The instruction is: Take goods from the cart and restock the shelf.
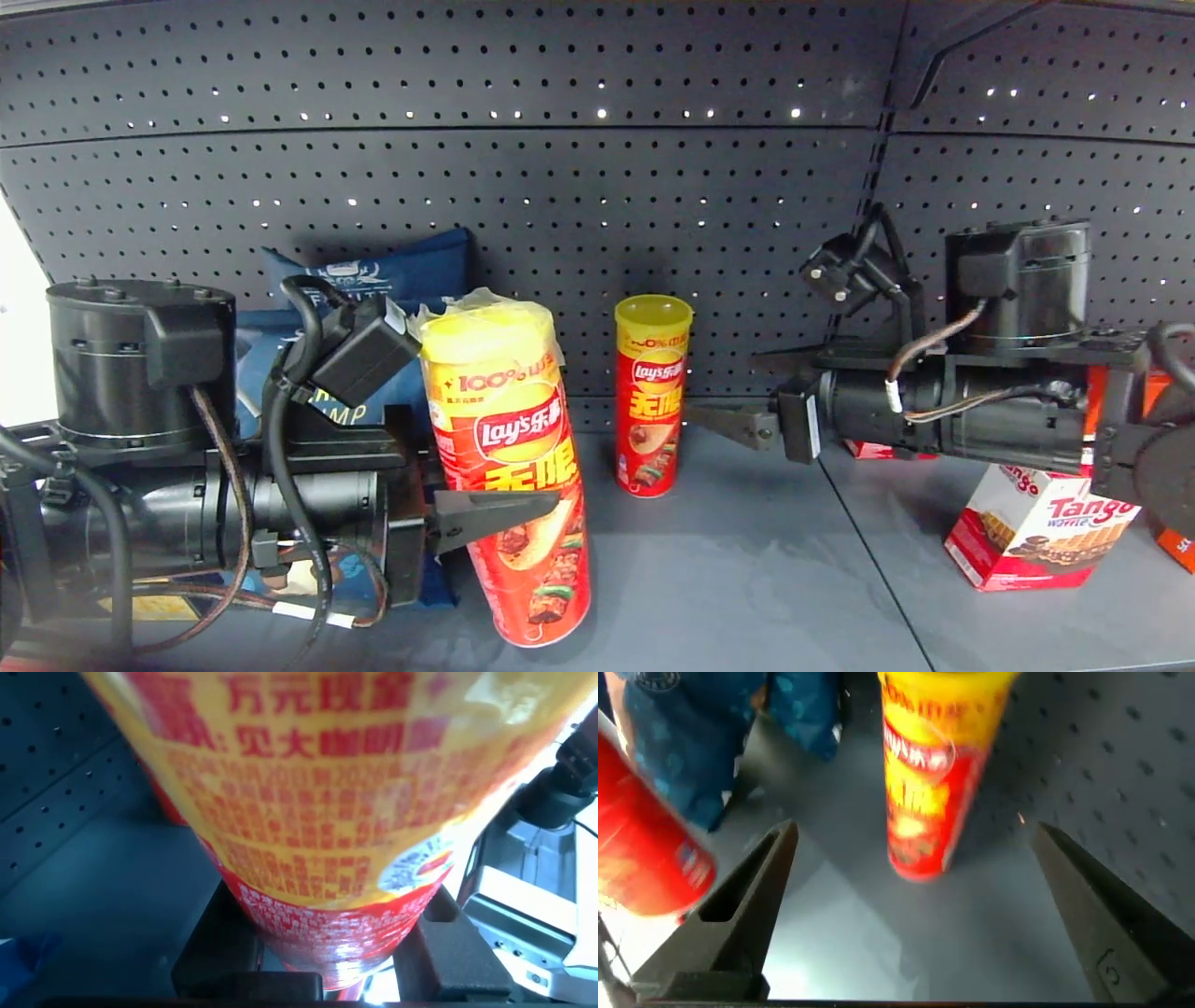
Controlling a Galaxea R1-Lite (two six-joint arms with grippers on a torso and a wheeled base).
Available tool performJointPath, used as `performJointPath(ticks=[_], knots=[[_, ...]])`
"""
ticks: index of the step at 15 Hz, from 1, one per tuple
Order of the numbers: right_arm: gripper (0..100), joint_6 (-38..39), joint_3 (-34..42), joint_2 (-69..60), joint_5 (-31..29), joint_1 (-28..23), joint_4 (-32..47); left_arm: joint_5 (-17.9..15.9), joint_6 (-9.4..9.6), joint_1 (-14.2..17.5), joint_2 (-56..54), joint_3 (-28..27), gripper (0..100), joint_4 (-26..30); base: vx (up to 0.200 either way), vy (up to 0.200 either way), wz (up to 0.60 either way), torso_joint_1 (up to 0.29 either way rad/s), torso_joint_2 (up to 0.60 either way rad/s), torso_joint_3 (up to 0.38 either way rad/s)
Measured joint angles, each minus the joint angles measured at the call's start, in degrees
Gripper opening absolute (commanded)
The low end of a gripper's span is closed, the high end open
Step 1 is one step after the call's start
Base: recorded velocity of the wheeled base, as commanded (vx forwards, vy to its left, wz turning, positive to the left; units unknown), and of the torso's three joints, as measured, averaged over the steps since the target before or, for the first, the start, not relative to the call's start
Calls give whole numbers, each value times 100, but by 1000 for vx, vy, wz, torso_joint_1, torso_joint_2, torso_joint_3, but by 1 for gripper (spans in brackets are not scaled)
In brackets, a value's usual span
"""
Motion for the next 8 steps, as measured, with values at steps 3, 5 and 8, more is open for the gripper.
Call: performJointPath(ticks=[3, 5, 8], knots=[[100, -49, -68, 496, 285, -50, -311, -123, -2, 85, 0, -41, 0, -2, 0, 0, 0, 0, 0, 0], [100, -104, -88, 708, 619, -129, -467, -202, -4, 144, 0, -49, 0, -2, 0, 0, 0, 0, 0, 0], [100, -224, -100, 940, 969, -345, -692, -226, -4, 207, -4, -38, 0, -2, 0, 0, 0, 0, 0, 0]])
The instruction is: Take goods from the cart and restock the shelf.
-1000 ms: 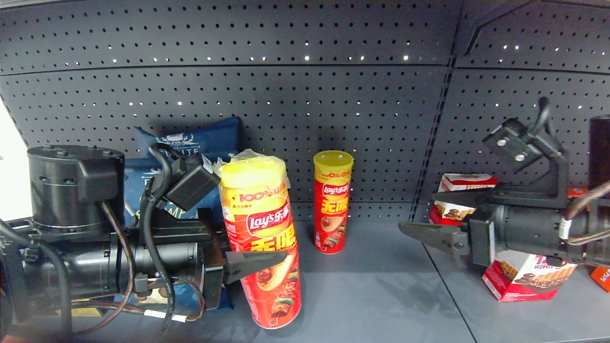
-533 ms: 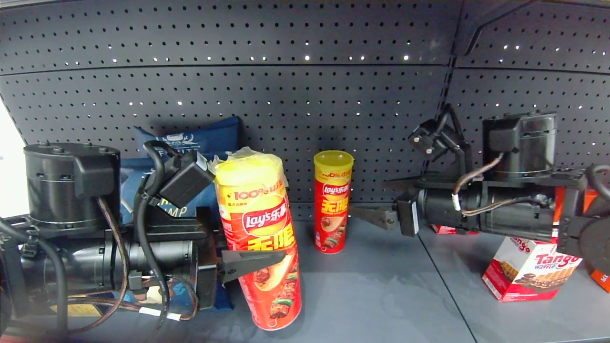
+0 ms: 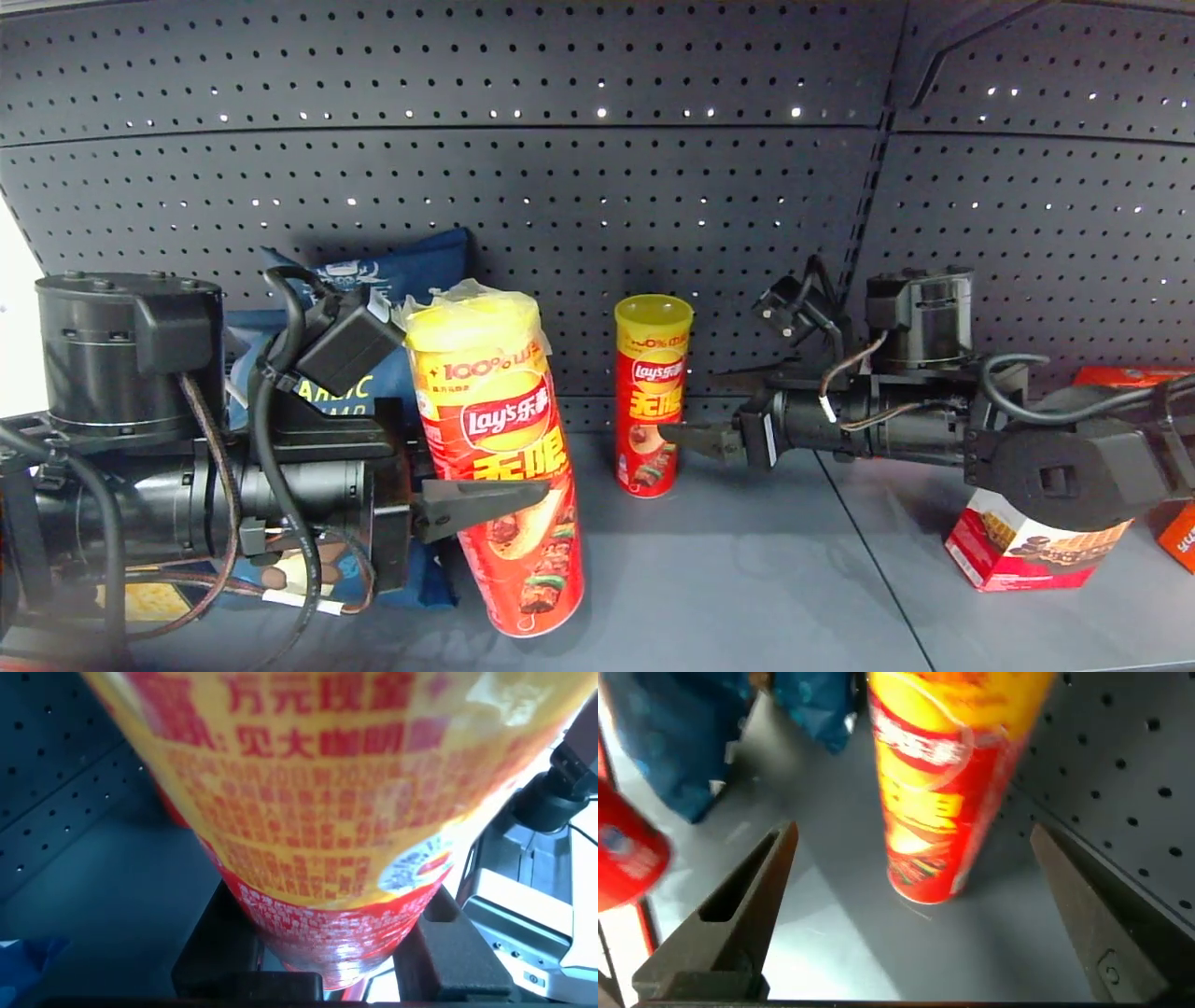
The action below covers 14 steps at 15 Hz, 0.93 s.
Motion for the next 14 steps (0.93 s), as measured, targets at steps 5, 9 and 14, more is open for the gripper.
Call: performJointPath(ticks=[5, 9, 14], knots=[[100, -96, -206, 305, 244, -173, -13, -7, 1, 41, -2, -9, 0, 0, 0, 0, 0, 0, 0, 0], [100, -364, -534, 675, 486, -316, -13, -5, -7, 35, 6, -23, 0, 0, 0, 0, 0, 0, 0, 0], [100, -397, -741, 1159, 780, -368, -308, 1, -10, 38, 30, -15, 0, 4, 0, 0, 0, 0, 0, 0]])
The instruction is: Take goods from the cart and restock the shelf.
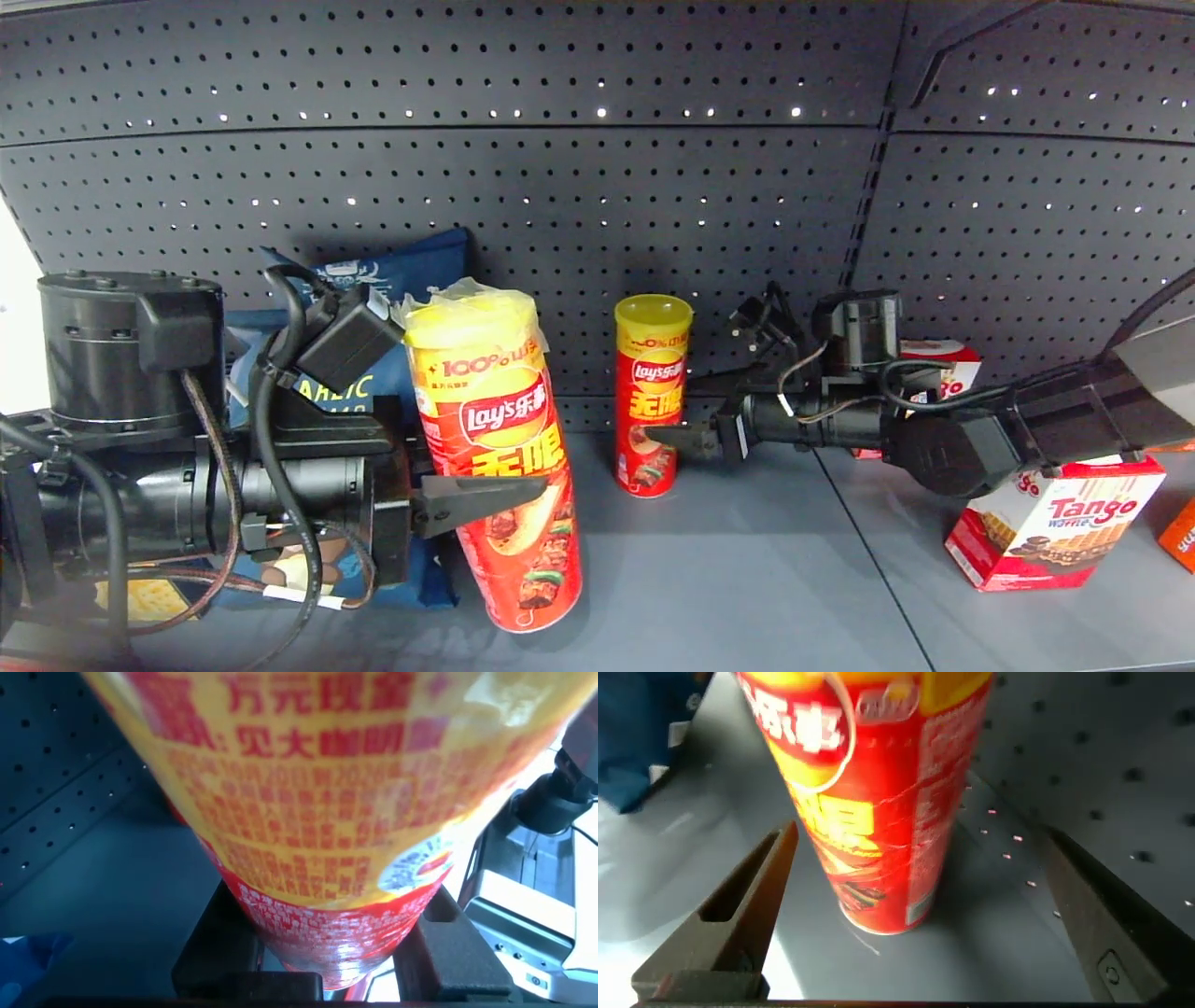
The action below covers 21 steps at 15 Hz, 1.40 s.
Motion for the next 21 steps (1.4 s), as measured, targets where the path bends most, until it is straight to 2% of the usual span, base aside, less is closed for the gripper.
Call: performJointPath(ticks=[15, 16, 21], knots=[[100, 12, -571, 802, 40, 121, -145, 10, 0, 15, 30, 56, 0, 5, 0, 0, 0, 0, 0, 0], [0, 9, -601, 841, 49, 121, -187, 10, 0, 15, 30, 59, 0, 5, 0, 0, 0, 0, 0, 0], [0, 23, -617, 897, 41, 176, -235, 11, 2, 15, 30, 80, 0, 5, 0, 0, 0, 0, 0, 0]])
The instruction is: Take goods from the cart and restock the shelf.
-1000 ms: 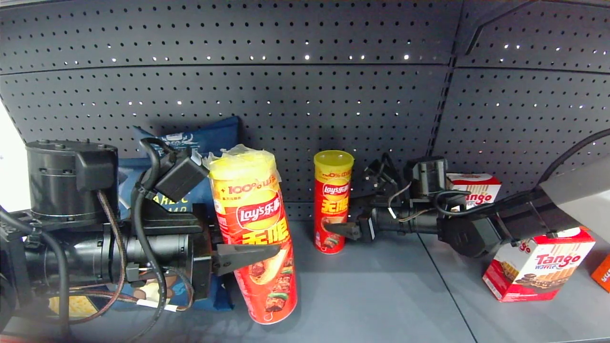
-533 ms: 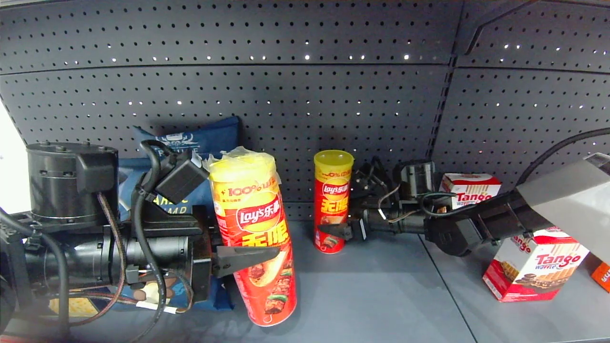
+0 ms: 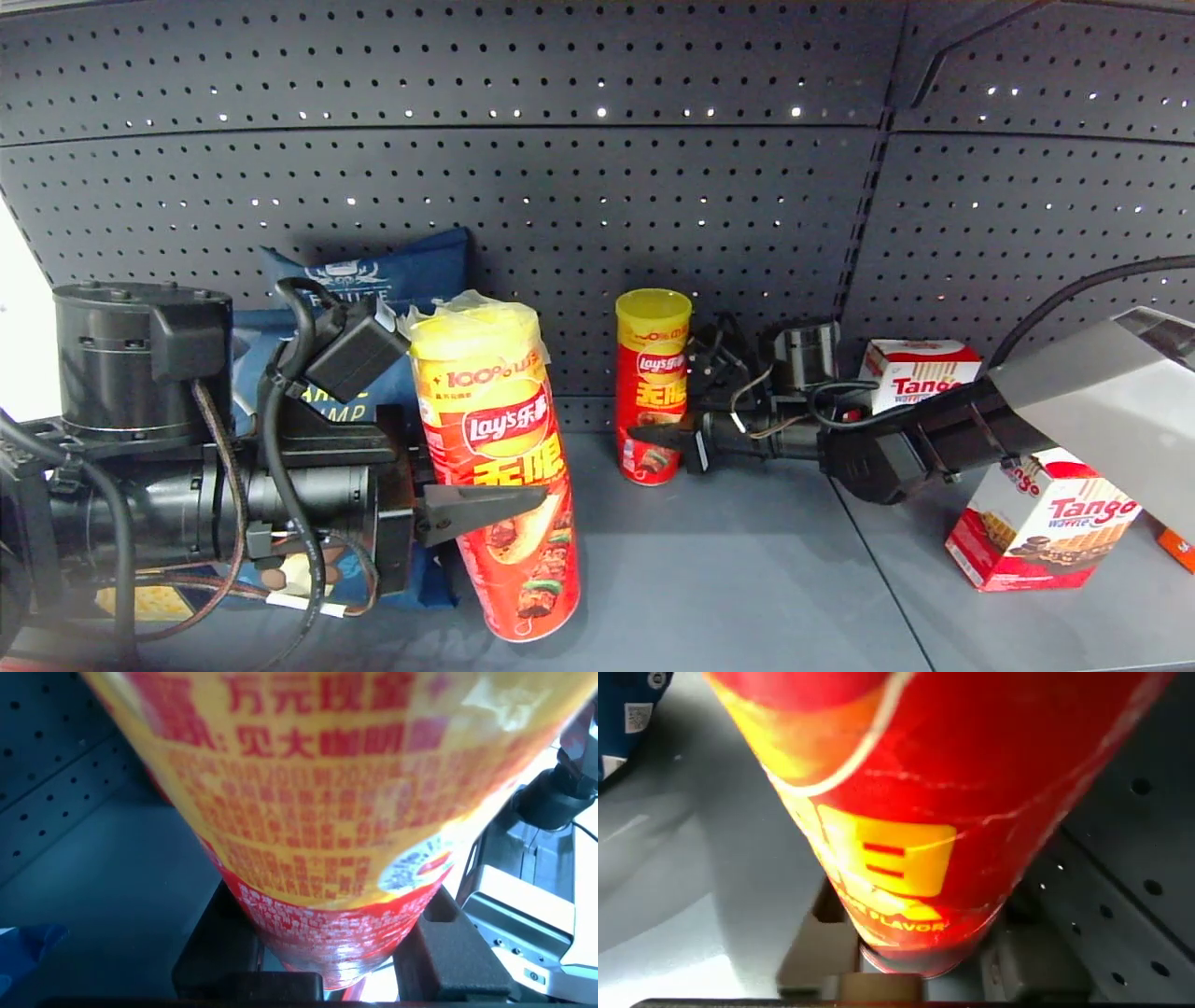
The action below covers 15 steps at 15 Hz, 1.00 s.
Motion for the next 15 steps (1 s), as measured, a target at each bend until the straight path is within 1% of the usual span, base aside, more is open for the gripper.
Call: performJointPath(ticks=[4, 9, 11, 12, 14, 15], knots=[[0, 0, 41, -56, -41, 102, 21, 0, 0, 0, -11, 11, 0, 0, 0, 0, 0, 0, 0, 0], [0, 21, 247, -347, -316, 188, -116, 13, -2, 0, -26, 11, 0, 0, 0, 0, 0, 0, 0, 0], [0, 54, 675, -610, -346, 216, -132, 29, -6, 0, -44, 9, 0, 0, 0, 0, 0, 0, 0, 0], [0, 144, 1025, -814, -384, 254, -226, 45, -9, -1, -59, 2, 0, 0, 0, 0, 0, 0, 0, 0], [0, 350, 1648, -1158, -521, 373, -740, 71, -9, -15, -83, 0, 0, 0, 0, 0, 0, 0, 0, 0], [0, 438, 1982, -1304, -617, 450, -1125, 82, -9, -15, -94, 0, 0, 0, 0, 0, 0, 0, 0, 0]])
